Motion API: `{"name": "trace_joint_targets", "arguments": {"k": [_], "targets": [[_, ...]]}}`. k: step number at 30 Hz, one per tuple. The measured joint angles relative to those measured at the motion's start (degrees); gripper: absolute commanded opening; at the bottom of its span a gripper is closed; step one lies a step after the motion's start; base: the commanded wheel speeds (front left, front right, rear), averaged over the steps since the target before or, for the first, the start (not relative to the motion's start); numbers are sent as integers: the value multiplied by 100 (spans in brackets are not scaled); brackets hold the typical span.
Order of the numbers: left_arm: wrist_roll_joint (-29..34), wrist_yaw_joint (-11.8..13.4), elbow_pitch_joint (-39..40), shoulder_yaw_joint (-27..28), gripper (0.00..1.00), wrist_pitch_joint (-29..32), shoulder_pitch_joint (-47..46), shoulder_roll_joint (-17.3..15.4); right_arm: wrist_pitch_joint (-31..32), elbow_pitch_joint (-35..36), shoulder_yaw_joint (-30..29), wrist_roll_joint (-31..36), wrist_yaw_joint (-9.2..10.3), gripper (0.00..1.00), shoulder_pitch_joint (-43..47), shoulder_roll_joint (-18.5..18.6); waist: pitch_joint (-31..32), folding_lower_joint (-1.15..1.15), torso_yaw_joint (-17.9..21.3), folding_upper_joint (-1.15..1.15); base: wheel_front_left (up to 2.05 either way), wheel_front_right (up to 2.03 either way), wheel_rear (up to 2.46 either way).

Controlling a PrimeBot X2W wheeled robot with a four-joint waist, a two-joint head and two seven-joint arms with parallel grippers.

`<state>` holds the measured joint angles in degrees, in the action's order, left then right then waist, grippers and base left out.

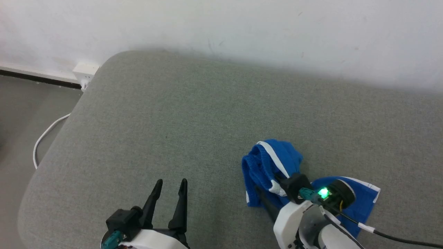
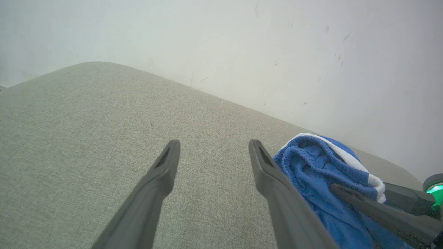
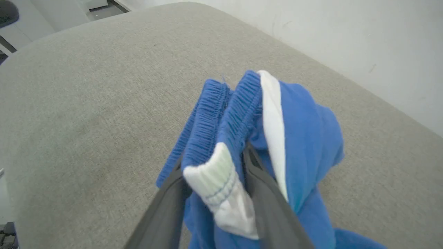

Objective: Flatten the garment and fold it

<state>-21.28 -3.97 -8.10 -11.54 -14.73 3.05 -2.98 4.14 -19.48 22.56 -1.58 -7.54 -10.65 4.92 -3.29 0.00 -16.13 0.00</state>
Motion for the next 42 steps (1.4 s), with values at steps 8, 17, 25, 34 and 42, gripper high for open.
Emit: {"name": "trace_joint_targets", "arguments": {"k": [8,17,25,34,42], "targets": [[9,7,-35,55,100,0,1,0,35,155,809,-1192,0,100,-304,444,96,0,139,0,0,0,0],[8,7,67,163,100,0,2,0,9,1557,279,-2434,0,100,-332,1225,309,0,642,0,0,0,0],[-19,7,147,70,100,0,-18,0,-671,1575,-1853,-1610,1,100,93,1213,380,0,1092,0,0,0,0],[43,-63,-186,-517,100,196,-247,-5,-1143,1594,-3707,-617,1,100,1147,-21,331,-1,1394,0,0,0,0],[215,-201,-16,-1258,100,2112,-1072,-137,-1177,1638,-3816,-591,1,100,1235,-157,102,0,1583,0,0,0,0]]}}
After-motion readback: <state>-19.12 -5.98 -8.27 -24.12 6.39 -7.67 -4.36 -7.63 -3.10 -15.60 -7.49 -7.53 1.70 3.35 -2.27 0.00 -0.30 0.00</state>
